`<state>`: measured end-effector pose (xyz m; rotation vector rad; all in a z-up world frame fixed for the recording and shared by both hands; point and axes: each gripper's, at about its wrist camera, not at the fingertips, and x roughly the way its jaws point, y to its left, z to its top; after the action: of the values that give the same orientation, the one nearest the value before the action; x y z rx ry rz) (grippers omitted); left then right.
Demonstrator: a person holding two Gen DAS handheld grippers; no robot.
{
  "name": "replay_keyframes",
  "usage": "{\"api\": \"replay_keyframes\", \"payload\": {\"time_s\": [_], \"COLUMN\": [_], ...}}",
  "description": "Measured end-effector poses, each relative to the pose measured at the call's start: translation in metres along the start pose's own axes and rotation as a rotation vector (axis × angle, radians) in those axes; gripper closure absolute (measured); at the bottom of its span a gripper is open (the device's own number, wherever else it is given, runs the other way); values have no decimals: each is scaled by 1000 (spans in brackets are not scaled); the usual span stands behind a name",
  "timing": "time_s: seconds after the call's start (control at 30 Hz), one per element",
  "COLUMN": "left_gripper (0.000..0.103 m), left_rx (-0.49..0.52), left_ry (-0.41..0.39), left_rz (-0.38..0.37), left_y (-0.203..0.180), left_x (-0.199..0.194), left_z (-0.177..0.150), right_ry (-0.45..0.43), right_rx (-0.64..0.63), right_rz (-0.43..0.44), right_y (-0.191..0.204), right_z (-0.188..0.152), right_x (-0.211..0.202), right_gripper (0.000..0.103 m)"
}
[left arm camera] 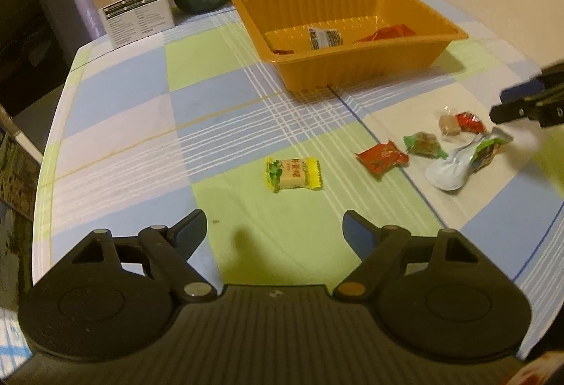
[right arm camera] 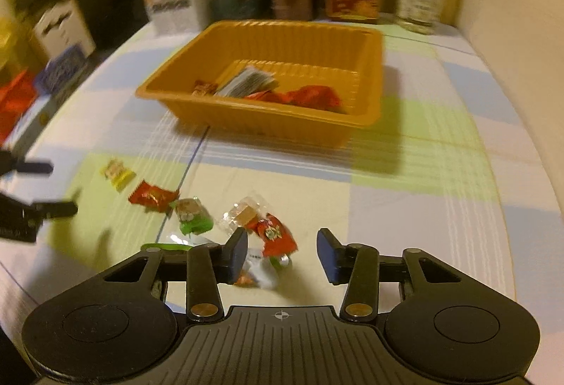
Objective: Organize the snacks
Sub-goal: 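Grasp the yellow-green candy with the left tool while the right tool grasps a red candy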
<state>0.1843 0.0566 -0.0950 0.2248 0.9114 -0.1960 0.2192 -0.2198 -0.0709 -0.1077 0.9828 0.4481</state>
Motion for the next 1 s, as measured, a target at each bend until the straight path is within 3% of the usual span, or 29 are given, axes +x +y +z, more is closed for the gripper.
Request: {"api": "replay_keyframes", "payload": {"time_s": [0.27,0.4,0.73,0.83,1.0], "left_gripper": [20,20,22,32,60], "left_rx": [105,121,123,101,53], "left_ry": [12,12,-31,-39,-43], "left_rz": [6,8,0,-34,-80], "left_y": [5,8,6,6,5], "left_x": [26,37,58,60,60], "left_z": [7,11,26,29,30], "right_ry": [67,65,35,30,26], "right_rx": [-57,-21,44,55,63], "right_rz": [30,27,36,36,37], "right_y": [-1,-7,-11,-12,-11], "right_z": [4,5,6,7,6], "right_x": [35,39,39,39,40], "right_gripper": [70,76,80,81,81]}}
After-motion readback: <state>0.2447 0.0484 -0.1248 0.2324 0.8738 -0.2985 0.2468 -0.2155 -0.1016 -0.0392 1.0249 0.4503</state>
